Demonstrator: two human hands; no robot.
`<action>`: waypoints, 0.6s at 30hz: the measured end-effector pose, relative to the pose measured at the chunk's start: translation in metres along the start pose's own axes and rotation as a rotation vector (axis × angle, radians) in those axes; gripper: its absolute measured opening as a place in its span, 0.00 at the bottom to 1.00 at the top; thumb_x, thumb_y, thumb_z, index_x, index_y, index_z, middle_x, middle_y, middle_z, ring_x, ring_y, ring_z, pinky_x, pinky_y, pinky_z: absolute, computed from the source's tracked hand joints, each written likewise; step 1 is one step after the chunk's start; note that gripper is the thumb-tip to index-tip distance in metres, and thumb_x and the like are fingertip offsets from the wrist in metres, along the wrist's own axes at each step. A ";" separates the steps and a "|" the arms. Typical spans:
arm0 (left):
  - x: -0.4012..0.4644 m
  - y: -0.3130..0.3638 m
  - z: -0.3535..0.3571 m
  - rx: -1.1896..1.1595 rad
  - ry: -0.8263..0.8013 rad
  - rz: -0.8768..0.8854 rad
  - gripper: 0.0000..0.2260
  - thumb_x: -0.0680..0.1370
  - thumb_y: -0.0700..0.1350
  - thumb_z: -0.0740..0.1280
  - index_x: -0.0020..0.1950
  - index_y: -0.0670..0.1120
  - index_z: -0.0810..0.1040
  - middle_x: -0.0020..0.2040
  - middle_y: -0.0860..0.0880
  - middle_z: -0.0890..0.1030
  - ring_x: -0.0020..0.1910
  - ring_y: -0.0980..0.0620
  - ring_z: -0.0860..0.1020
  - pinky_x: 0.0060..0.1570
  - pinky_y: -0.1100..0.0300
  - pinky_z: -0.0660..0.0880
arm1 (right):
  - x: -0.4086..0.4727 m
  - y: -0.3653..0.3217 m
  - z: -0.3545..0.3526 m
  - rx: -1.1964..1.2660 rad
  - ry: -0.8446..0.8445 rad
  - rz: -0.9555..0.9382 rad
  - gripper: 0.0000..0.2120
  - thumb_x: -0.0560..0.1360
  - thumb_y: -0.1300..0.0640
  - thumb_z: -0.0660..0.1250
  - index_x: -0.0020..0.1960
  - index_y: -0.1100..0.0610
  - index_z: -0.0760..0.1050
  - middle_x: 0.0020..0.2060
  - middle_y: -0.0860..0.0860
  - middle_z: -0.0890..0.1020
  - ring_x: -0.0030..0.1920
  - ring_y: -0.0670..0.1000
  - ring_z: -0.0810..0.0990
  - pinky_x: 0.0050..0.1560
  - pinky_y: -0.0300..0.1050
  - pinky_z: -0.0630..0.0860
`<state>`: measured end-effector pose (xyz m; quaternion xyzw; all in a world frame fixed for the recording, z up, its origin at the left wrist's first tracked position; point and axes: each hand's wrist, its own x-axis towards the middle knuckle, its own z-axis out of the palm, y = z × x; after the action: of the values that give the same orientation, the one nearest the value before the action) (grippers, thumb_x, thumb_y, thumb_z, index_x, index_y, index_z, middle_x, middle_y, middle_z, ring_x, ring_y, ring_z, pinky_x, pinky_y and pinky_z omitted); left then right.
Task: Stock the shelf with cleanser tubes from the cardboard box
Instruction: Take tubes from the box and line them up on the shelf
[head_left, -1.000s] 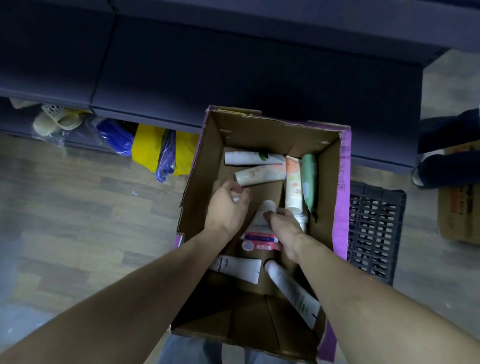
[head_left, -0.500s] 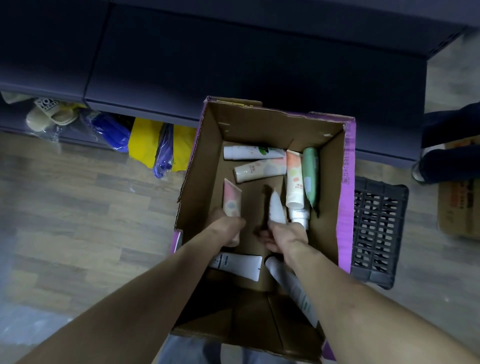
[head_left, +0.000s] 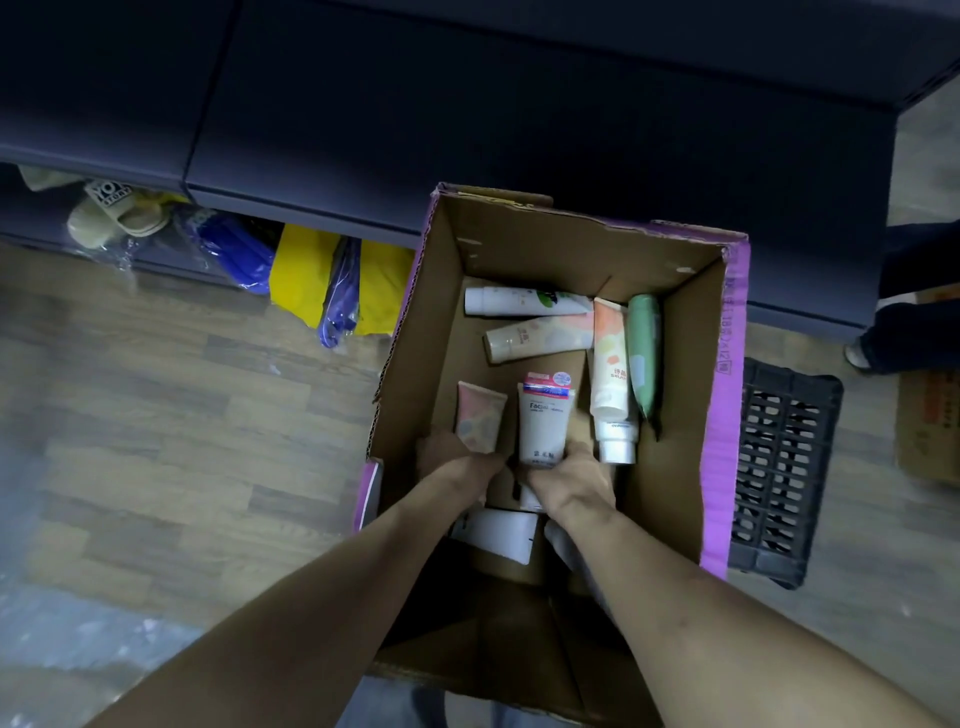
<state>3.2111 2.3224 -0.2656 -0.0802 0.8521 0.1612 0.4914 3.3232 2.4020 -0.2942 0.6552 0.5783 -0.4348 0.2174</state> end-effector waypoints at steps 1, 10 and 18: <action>-0.002 0.001 0.000 0.028 -0.026 -0.013 0.24 0.70 0.52 0.75 0.60 0.40 0.77 0.60 0.44 0.79 0.59 0.47 0.78 0.50 0.59 0.74 | -0.003 -0.001 -0.002 0.033 -0.023 -0.006 0.21 0.63 0.48 0.76 0.52 0.50 0.74 0.42 0.48 0.82 0.42 0.51 0.82 0.41 0.42 0.79; -0.051 0.018 -0.028 0.200 -0.042 0.103 0.21 0.67 0.53 0.76 0.52 0.41 0.81 0.42 0.48 0.80 0.44 0.47 0.82 0.37 0.61 0.76 | -0.046 -0.015 -0.056 0.034 -0.076 -0.106 0.24 0.68 0.50 0.75 0.61 0.52 0.74 0.41 0.46 0.77 0.40 0.48 0.75 0.32 0.36 0.67; -0.106 0.041 -0.054 0.264 0.089 0.292 0.25 0.63 0.54 0.77 0.55 0.44 0.75 0.50 0.48 0.81 0.50 0.46 0.81 0.45 0.57 0.77 | -0.093 -0.034 -0.108 0.001 -0.043 -0.232 0.28 0.65 0.47 0.75 0.61 0.54 0.71 0.48 0.48 0.79 0.47 0.50 0.78 0.42 0.42 0.75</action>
<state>3.2088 2.3391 -0.1407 0.1025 0.8893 0.1139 0.4309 3.3293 2.4421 -0.1539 0.5745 0.6451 -0.4715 0.1776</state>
